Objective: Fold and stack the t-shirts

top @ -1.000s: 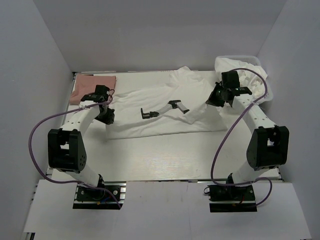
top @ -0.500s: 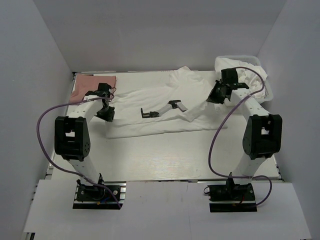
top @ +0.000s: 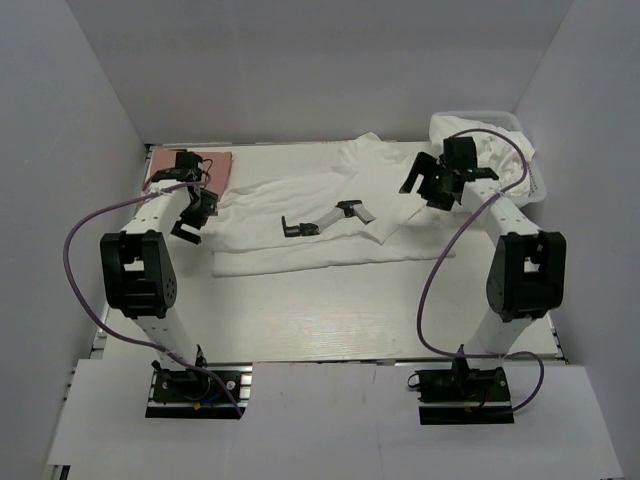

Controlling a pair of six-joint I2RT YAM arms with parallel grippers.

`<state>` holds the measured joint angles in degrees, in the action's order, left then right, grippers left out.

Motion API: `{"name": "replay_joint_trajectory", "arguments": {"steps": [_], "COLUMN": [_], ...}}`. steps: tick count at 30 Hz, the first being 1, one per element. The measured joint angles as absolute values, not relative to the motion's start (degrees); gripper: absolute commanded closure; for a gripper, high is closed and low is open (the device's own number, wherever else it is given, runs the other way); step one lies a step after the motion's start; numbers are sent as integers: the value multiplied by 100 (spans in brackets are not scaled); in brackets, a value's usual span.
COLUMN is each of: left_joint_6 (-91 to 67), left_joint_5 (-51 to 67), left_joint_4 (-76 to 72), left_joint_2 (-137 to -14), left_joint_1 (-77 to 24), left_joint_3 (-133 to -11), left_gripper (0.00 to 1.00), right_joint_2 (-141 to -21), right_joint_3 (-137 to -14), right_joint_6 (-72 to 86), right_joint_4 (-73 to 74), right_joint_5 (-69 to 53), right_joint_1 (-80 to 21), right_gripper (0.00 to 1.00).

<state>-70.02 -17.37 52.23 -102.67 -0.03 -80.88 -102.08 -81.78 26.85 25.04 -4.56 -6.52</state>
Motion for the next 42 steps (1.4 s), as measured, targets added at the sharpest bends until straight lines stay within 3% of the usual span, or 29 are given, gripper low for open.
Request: {"name": "replay_joint_trajectory", "arguments": {"steps": [6,19,31,42], "left_joint_6": [-6386,-5435,-5334,-5317], "left_joint_5": [-1422,-1022,-1157,-1144], "left_joint_4": [5212,5424,5627,5634], "left_joint_2": [-9902,-8621,-8329,-8390], "left_joint_1": [27,25,25,25], "left_joint_3": [-7819,-6112,-6040,-6042], "left_gripper": [0,0,0,0], "right_joint_2": [-9465,-10578,-11196,-12287], "right_joint_3": [-6997,-6770,-7347,-9282], "right_joint_6": [2637,2655,2904,3446], "right_joint_4": [2209,1570,1024,248], "right_joint_5": [-893,-1505,-1341,-1273], "right_joint_1": [-784,-1463,-1601,-1732], "right_gripper": [10,10,10,10]}}
